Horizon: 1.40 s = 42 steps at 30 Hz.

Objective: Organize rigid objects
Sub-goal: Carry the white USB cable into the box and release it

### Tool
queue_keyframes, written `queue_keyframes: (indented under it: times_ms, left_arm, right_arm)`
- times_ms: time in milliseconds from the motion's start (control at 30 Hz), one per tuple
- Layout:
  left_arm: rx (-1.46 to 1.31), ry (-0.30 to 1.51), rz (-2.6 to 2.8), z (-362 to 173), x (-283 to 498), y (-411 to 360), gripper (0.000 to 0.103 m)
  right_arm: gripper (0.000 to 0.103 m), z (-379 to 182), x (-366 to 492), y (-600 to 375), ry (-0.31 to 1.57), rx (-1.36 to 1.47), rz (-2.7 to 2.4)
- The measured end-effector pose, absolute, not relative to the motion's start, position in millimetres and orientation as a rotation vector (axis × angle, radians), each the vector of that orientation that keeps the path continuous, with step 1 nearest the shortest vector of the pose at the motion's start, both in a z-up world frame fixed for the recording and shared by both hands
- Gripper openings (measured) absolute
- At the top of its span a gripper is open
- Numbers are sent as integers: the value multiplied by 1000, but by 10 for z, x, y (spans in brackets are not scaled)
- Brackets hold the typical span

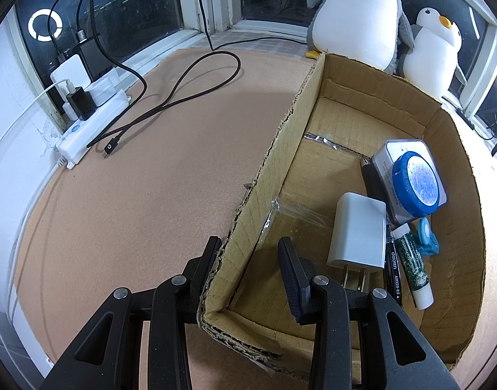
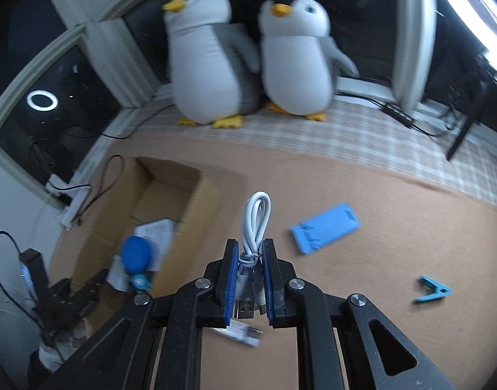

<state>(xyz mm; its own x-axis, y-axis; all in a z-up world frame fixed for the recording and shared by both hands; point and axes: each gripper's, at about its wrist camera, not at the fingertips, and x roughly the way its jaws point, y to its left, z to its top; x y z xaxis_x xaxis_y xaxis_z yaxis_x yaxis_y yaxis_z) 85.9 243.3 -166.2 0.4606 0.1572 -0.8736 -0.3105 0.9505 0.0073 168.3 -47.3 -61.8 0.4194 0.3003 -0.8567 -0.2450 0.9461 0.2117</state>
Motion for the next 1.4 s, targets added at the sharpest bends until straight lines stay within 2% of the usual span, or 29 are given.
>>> queue_keyframes:
  times_ms: [467, 833, 900, 933, 967, 1000, 1400]
  left_arm:
    - [-177, 1048, 285, -1668, 834, 2444, 39]
    - [-177, 1048, 286, -1669, 836, 2440, 39]
    - [-177, 1048, 286, -1669, 837, 2440, 39]
    - [-177, 1048, 286, -1669, 838, 2441, 39]
    - [-176, 1048, 286, -1669, 837, 2440, 39]
    - [-175, 1048, 286, -1670, 836, 2440, 39]
    - [-173, 1047, 286, -1674, 833, 2430, 39]
  right_arm:
    - [13, -790, 1724, 727, 1116, 9, 533]
    - [13, -1016, 1745, 1158, 1152, -14, 587]
    - [18, -1014, 1752, 1190, 1143, -16, 589]
    - [25, -1013, 1754, 1194, 1141, -13, 588]
    - [50, -1013, 1759, 1201, 1141, -9, 587]
    - [70, -1002, 1761, 1193, 1133, -1, 585]
    - [72, -933, 1753, 1010, 1107, 6, 553]
